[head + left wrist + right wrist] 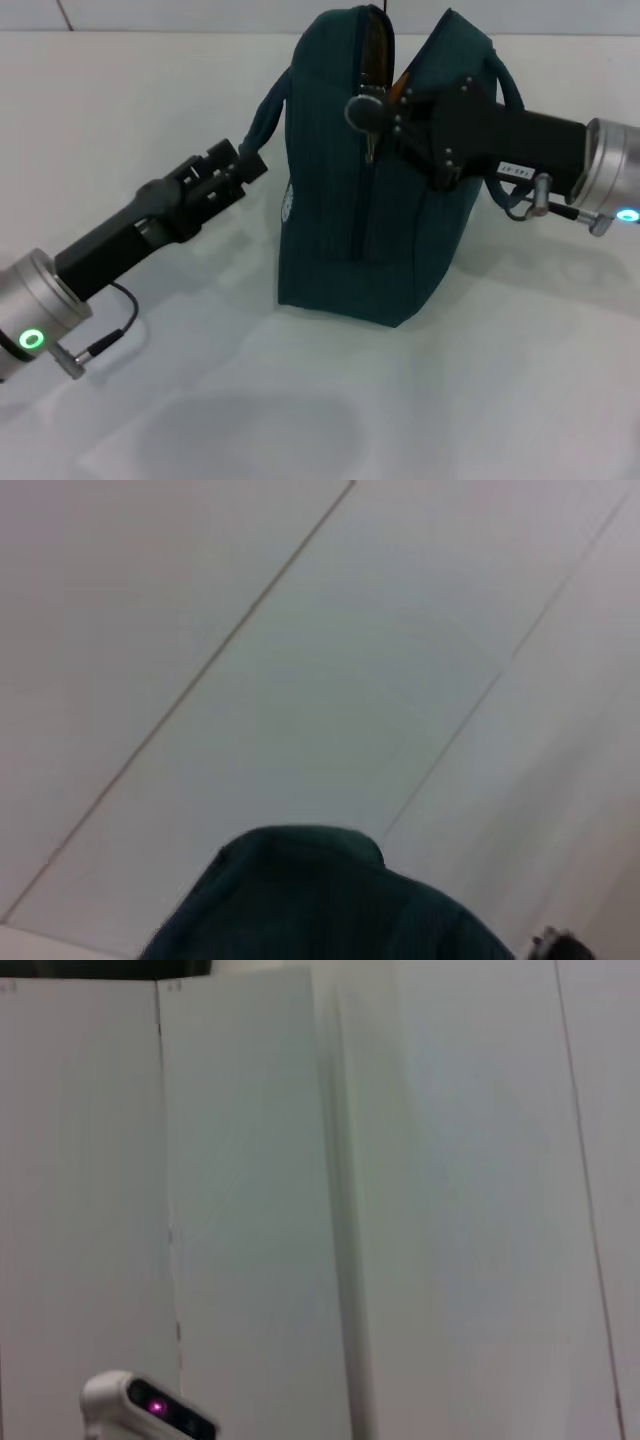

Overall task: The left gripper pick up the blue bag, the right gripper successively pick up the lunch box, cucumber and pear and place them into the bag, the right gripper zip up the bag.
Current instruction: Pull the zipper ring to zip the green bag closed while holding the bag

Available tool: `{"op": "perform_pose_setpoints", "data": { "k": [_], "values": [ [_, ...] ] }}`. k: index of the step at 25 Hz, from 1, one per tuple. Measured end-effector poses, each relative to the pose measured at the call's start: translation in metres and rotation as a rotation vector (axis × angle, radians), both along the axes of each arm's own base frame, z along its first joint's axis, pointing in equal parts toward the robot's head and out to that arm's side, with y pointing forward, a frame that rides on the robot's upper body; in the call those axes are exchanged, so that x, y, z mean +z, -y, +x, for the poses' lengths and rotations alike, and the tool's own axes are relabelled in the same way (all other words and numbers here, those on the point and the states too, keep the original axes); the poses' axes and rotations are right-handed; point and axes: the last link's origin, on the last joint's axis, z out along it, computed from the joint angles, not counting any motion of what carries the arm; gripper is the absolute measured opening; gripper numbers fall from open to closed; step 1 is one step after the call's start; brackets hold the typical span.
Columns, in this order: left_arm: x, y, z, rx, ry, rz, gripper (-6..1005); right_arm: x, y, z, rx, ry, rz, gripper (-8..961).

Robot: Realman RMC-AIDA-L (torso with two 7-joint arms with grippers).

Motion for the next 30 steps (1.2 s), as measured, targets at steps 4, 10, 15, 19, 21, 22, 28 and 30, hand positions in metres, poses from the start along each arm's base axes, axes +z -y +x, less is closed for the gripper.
{"op": "perform_pose_setpoints", "data": {
  "k": [4, 10, 15, 19, 21, 22, 28, 30],
  "values": [
    [-0.009, 0.001, 0.004, -0.034, -0.041, -0.007, 776, -0.002, 0.0, 0.005, -0.038, 0.0, 0.008, 28],
    [-0.014, -0.002, 0.008, -0.051, -0.06, -0.009, 776, -0.001, -0.003, 0.004, -0.051, -0.012, 0.019, 28],
    [-0.015, -0.003, 0.009, -0.058, -0.06, -0.011, 775, -0.003, -0.004, -0.005, -0.019, -0.005, 0.008, 29],
    [-0.014, -0.004, 0.01, -0.064, -0.059, -0.011, 775, -0.007, -0.005, -0.012, -0.009, -0.007, 0.001, 29],
    [-0.014, -0.004, 0.011, -0.065, -0.059, -0.011, 774, -0.01, -0.004, -0.016, 0.004, -0.004, -0.003, 30],
    [-0.014, -0.005, 0.011, -0.065, -0.06, -0.011, 774, -0.011, -0.004, -0.017, 0.009, -0.002, -0.004, 30],
    [-0.016, -0.012, 0.014, -0.071, -0.073, -0.009, 774, -0.013, -0.003, -0.017, 0.018, 0.011, -0.004, 31],
    [-0.017, -0.016, 0.014, -0.064, -0.09, -0.009, 773, -0.013, -0.003, -0.016, 0.013, 0.013, -0.002, 31]
  ]
}}
